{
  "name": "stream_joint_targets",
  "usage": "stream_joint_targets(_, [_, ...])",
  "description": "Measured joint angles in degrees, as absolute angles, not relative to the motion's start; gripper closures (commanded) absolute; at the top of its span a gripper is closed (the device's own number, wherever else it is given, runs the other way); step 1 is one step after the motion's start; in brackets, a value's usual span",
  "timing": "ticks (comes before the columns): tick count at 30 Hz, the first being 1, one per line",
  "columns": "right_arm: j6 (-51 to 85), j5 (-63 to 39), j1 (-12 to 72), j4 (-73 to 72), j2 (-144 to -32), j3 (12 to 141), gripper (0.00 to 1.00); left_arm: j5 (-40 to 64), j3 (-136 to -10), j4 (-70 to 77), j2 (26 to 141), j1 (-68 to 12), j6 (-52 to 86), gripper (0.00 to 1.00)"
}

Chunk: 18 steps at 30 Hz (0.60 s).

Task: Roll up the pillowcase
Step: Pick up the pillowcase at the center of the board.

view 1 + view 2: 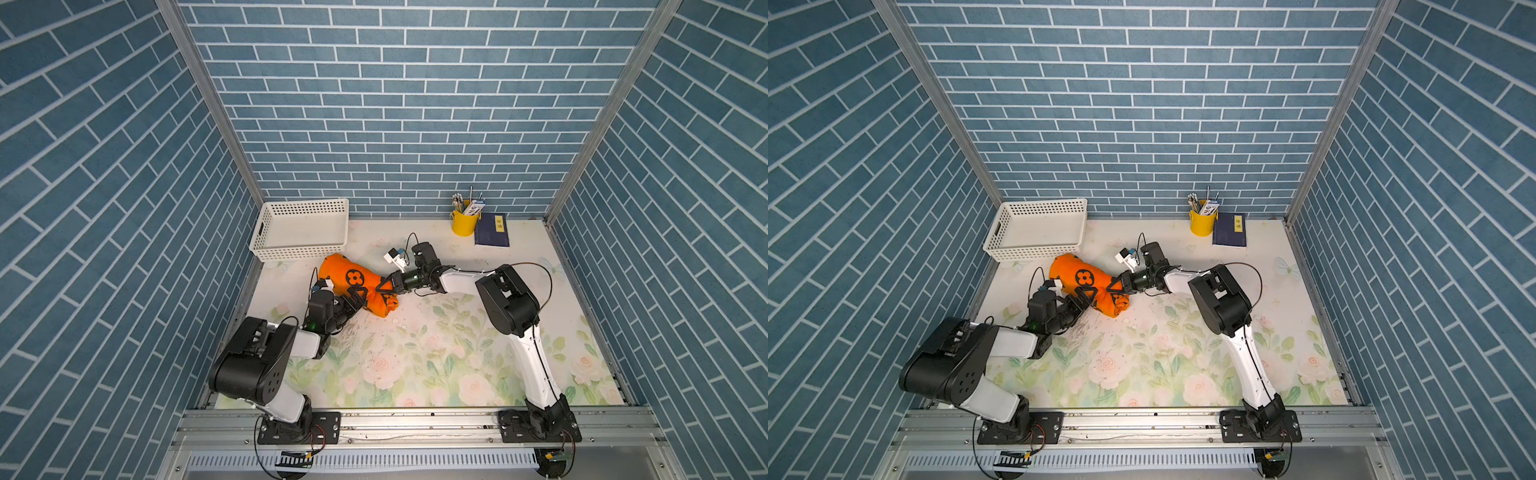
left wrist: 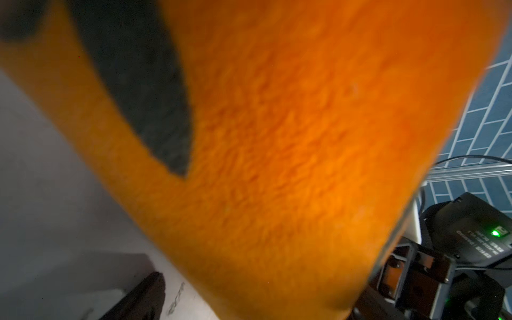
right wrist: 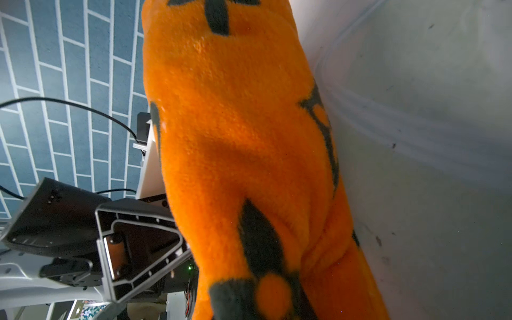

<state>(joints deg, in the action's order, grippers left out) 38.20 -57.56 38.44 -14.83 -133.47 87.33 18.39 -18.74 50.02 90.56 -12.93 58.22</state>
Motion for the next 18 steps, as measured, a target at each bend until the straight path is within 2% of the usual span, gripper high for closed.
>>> stream_joint_targets(6, [46.1, -58.7, 38.3, -19.5, -134.8, 87.2, 0.77, 19.7, -20.0, 60.7, 98.0, -12.8, 59.7, 0.00])
stream_joint_targets(14, [50.8, -59.5, 37.9, -22.8, -135.9, 87.3, 0.75, 22.3, -23.2, 85.3, 113.2, -12.5, 68.4, 0.00])
stream_joint_targets(15, [51.1, -59.5, 37.8, -22.9, -135.9, 87.3, 0.75, 22.3, -23.4, 86.7, 114.0, -12.5, 69.0, 0.02])
stream_joint_targets(16, [51.2, -59.5, 37.7, -23.0, -135.9, 87.3, 0.74, 22.3, -23.5, 87.4, 114.4, -12.5, 69.4, 0.07])
stream_joint_targets(18, [51.7, -59.5, 37.6, -23.0, -135.9, 87.3, 0.73, 22.1, -23.7, 86.9, 114.9, -12.5, 69.5, 0.24])
